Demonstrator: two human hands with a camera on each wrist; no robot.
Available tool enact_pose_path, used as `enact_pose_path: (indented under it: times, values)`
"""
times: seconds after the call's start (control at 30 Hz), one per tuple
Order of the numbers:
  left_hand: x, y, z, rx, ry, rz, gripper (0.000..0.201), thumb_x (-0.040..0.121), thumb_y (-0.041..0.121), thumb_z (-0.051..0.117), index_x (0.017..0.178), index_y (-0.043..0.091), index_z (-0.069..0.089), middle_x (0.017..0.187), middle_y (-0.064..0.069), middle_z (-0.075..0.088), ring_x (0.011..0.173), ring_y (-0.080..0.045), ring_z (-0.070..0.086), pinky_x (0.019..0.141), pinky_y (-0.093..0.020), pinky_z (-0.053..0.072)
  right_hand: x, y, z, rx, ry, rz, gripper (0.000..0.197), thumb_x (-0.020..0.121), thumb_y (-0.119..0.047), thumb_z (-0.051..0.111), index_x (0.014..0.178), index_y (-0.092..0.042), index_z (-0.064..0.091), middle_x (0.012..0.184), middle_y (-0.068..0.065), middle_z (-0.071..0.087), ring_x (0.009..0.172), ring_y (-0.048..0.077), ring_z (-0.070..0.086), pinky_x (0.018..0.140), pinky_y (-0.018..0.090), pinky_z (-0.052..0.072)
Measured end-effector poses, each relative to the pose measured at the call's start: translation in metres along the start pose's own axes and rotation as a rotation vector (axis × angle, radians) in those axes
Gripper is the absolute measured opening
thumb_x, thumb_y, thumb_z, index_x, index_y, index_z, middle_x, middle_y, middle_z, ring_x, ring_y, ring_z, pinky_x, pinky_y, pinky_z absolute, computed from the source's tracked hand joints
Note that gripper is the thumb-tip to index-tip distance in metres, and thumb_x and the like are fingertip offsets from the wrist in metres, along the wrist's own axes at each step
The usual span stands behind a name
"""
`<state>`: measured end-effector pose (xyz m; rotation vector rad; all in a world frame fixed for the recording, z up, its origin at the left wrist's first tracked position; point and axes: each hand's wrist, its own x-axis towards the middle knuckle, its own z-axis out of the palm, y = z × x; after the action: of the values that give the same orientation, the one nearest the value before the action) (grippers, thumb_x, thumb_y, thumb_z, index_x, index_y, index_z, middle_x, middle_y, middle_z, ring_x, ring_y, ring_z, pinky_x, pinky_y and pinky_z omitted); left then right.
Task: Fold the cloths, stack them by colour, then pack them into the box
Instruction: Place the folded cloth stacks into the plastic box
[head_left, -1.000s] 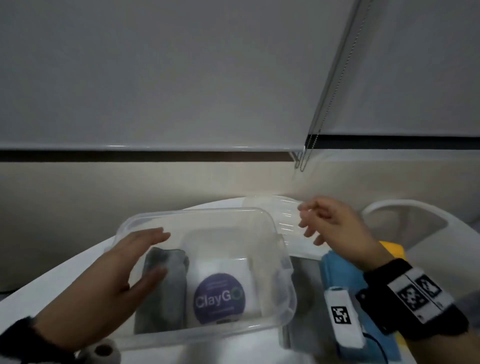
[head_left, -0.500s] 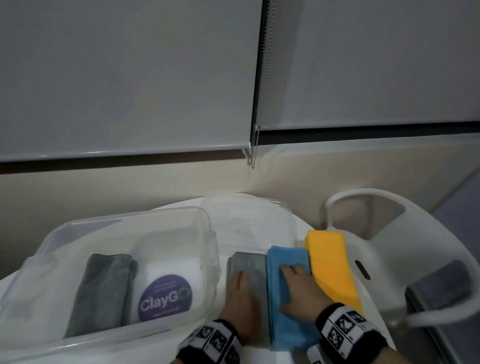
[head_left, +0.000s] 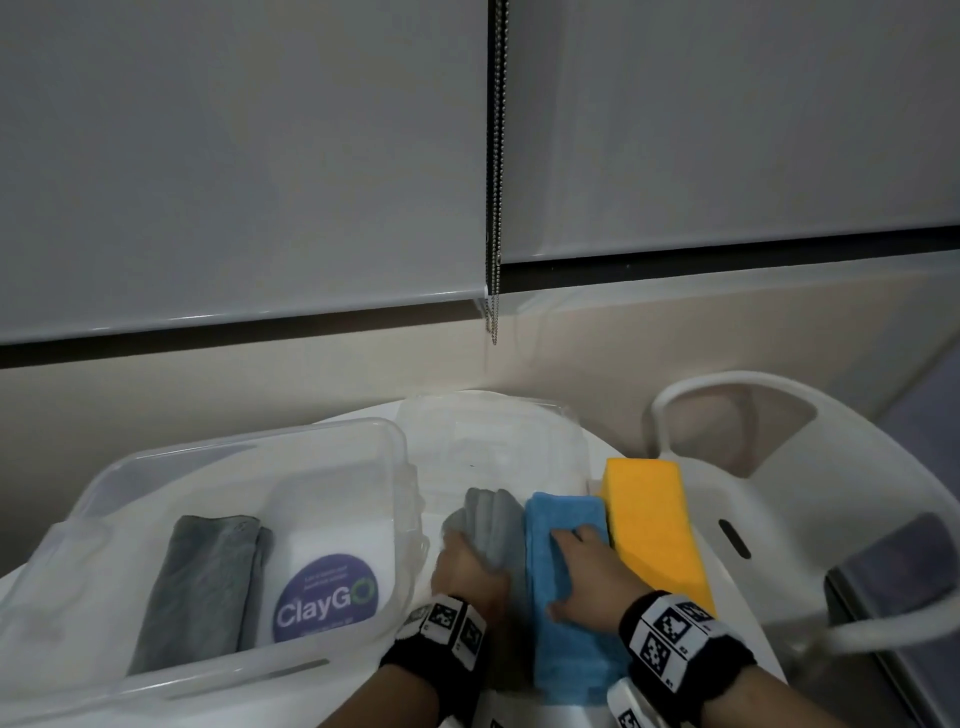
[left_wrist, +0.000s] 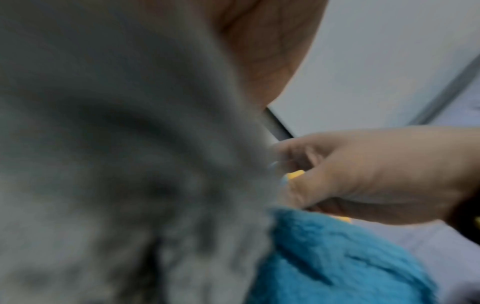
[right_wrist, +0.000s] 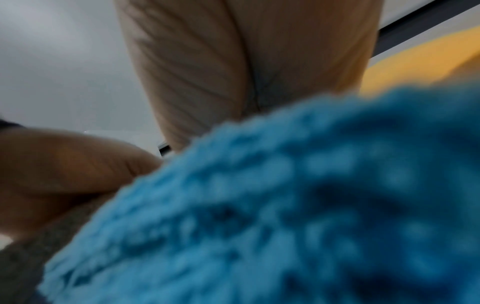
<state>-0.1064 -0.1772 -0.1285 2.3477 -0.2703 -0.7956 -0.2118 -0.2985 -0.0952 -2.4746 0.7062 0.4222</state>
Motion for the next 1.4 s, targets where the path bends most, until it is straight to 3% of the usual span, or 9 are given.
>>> enact_pose_path:
  times: [0.17,0.4,0.5,0.63,0.7,0.77,0.87,1.07,1.4]
  values:
    - [-0.031,0.019,-0.014,0.071,0.265,0.453,0.049,0.074,0.007,0.055,0.121,0.014,0.041,0.103,-0.011,0.045,0.085,-0.034,0.06,0.069,-0.03,0.048,0.004,-0.001,-0.001,-0.022,0.0,-0.012,0.079,0.072,-0.037,0.076,0.137,-0.017,0.034,0.13,0.005,0.035,0.12,0.026,0.046,0.102,0.031,0.041]
    - [-0.081,0.045,-0.07,-0.26,0.073,0.677,0.072,0.077,0.021,0.051,0.141,0.027,0.02,0.126,0.004,0.053,0.107,-0.01,0.057,0.094,-0.028,0.047,0.009,0.014,0.012,-0.132,-0.012,-0.115,0.03,0.066,-0.068,0.029,0.085,-0.044,0.03,0.096,-0.002,0.041,0.081,0.016,0.036,0.078,0.022,0.035]
    - [-0.093,0.044,-0.108,-0.327,0.036,0.732,0.081,0.087,0.015,0.058,0.145,0.036,0.005,0.128,0.014,0.052,0.114,0.002,0.055,0.096,-0.01,0.042,0.002,0.012,0.0,-0.135,0.004,-0.113,0.019,0.082,-0.058,0.047,0.09,-0.044,0.036,0.095,-0.005,0.049,0.073,0.005,0.04,0.068,0.017,0.037]
    - [-0.106,0.034,-0.16,-0.437,0.008,0.707,0.083,0.091,0.015,0.062,0.143,0.038,0.001,0.119,0.023,0.051,0.106,0.012,0.056,0.086,-0.003,0.042,-0.023,-0.034,-0.052,0.192,0.292,-0.19,0.018,0.098,-0.032,0.048,0.092,-0.018,0.057,0.072,-0.003,0.055,0.064,0.009,0.052,0.062,0.019,0.045]
    - [-0.108,0.026,-0.182,-0.486,0.028,0.672,0.082,0.09,0.012,0.061,0.147,0.032,0.005,0.118,0.02,0.051,0.1,0.015,0.057,0.079,-0.002,0.043,-0.041,-0.074,-0.07,0.629,0.351,-0.289,0.031,0.091,-0.047,0.053,0.094,-0.019,0.063,0.08,0.0,0.064,0.073,0.012,0.063,0.07,0.033,0.055]
    - [-0.106,0.018,-0.201,-0.533,0.049,0.631,0.078,0.091,0.014,0.059,0.148,0.031,0.009,0.116,0.018,0.052,0.095,0.018,0.057,0.073,-0.002,0.045,-0.048,-0.114,-0.075,0.944,0.076,-0.361,0.061,0.07,-0.069,0.063,0.111,-0.023,0.063,0.101,0.001,0.068,0.091,0.019,0.067,0.077,0.038,0.057]
    - [-0.097,0.002,-0.229,-0.544,0.072,0.593,0.073,0.089,0.027,0.057,0.148,0.031,0.013,0.115,0.017,0.055,0.095,0.014,0.06,0.073,-0.007,0.048,-0.044,-0.168,-0.066,1.023,-0.253,-0.376,0.065,0.073,-0.05,0.073,0.13,-0.029,0.049,0.122,0.002,0.064,0.11,0.02,0.063,0.088,0.043,0.055]
    - [-0.072,-0.06,-0.295,-0.291,-0.052,0.531,0.073,0.075,0.057,0.068,0.134,0.024,0.038,0.119,0.009,0.063,0.108,-0.002,0.062,0.088,-0.021,0.053,-0.013,-0.243,-0.042,0.808,-0.344,-0.344,0.045,0.083,-0.009,0.071,0.124,-0.017,0.054,0.117,0.008,0.066,0.105,0.027,0.066,0.079,0.048,0.055]
    - [-0.031,-0.11,-0.357,0.215,-0.07,0.347,0.051,0.089,0.034,0.064,0.131,0.025,0.037,0.112,0.011,0.055,0.087,-0.005,0.058,0.065,-0.01,0.045,0.069,-0.324,0.009,0.51,-0.686,-0.25,0.035,0.088,-0.008,0.065,0.12,-0.015,0.056,0.111,0.006,0.066,0.093,0.022,0.065,0.063,0.029,0.059]
